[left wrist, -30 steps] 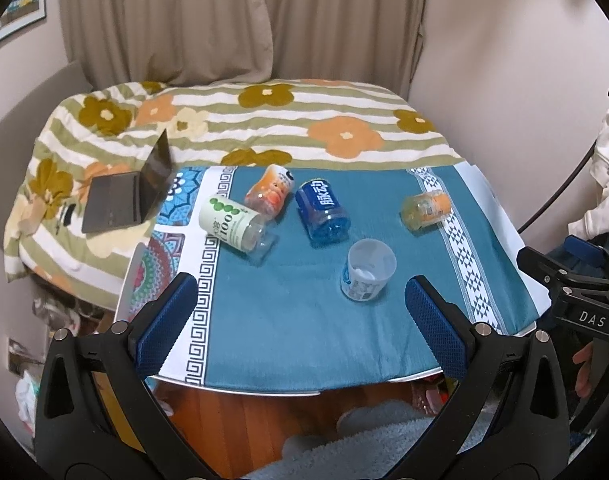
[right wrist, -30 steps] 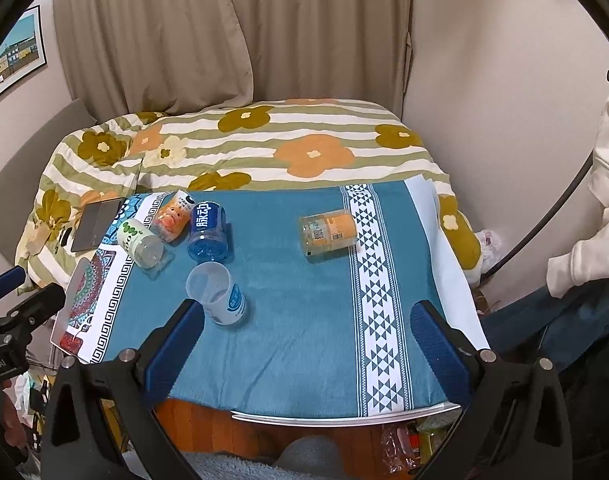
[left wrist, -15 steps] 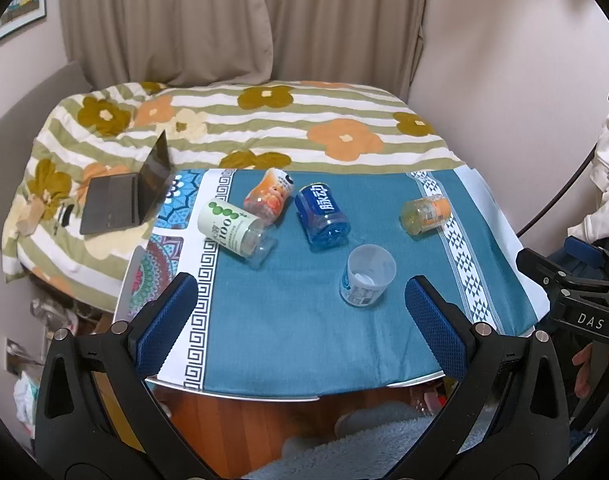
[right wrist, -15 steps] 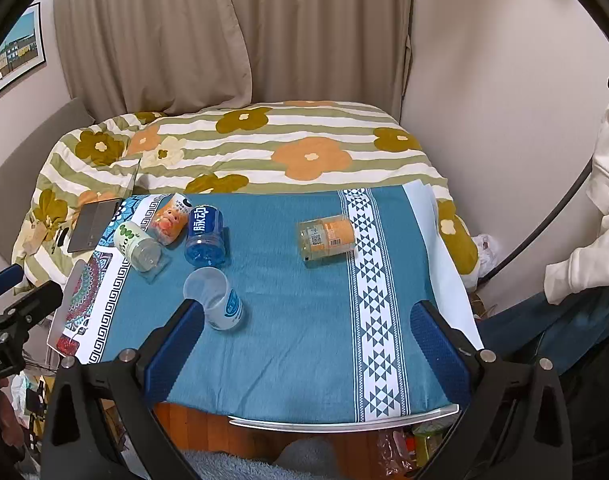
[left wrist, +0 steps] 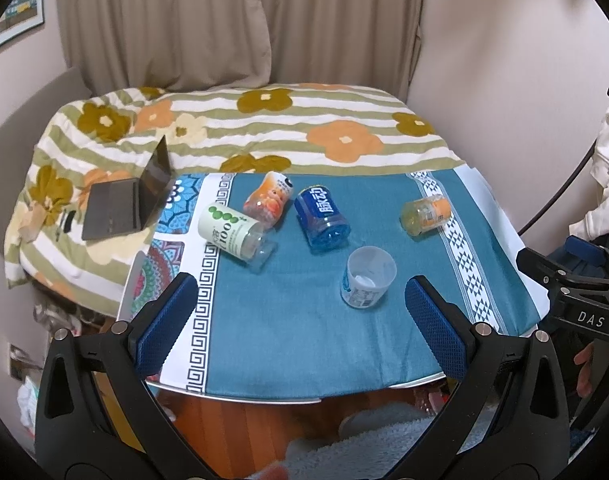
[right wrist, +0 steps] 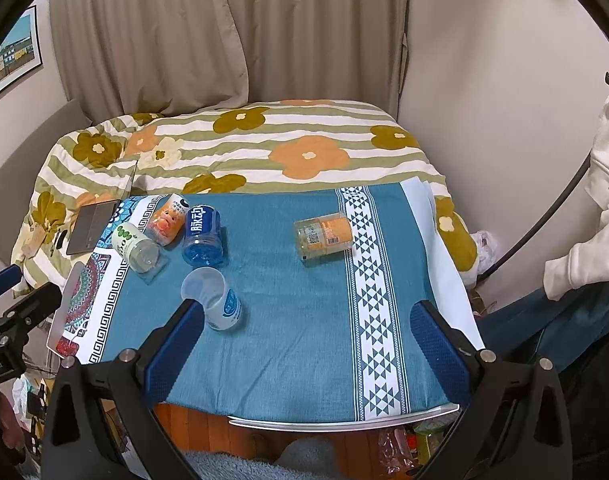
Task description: Flip cup upright
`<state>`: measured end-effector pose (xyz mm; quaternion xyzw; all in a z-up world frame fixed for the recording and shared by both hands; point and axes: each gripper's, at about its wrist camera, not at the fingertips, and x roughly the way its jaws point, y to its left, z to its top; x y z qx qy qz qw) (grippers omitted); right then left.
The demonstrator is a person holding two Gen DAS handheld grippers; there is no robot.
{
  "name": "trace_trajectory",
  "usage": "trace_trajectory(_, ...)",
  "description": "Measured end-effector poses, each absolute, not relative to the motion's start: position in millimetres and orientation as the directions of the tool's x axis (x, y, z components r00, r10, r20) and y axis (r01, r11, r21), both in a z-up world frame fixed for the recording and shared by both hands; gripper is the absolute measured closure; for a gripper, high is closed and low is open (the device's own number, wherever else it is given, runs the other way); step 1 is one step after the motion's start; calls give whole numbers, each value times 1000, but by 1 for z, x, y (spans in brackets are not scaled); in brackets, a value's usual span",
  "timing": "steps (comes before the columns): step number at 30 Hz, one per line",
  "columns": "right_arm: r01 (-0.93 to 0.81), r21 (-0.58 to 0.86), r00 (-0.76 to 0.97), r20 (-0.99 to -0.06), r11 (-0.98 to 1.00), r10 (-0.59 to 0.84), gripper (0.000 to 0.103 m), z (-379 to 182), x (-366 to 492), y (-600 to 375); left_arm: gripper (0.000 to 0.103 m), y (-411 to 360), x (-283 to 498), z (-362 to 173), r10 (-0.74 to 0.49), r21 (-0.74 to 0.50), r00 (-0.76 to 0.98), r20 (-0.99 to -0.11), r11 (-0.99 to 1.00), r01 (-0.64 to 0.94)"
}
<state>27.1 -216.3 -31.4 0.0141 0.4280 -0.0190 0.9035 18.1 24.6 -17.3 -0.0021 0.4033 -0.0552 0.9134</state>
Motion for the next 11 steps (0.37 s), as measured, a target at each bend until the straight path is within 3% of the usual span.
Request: trace_trajectory(11, 50, 10, 631, -776, 999, -24, 0, -33, 27, -219, 0, 23, 17, -17, -81, -29, 678, -730, 996, 88)
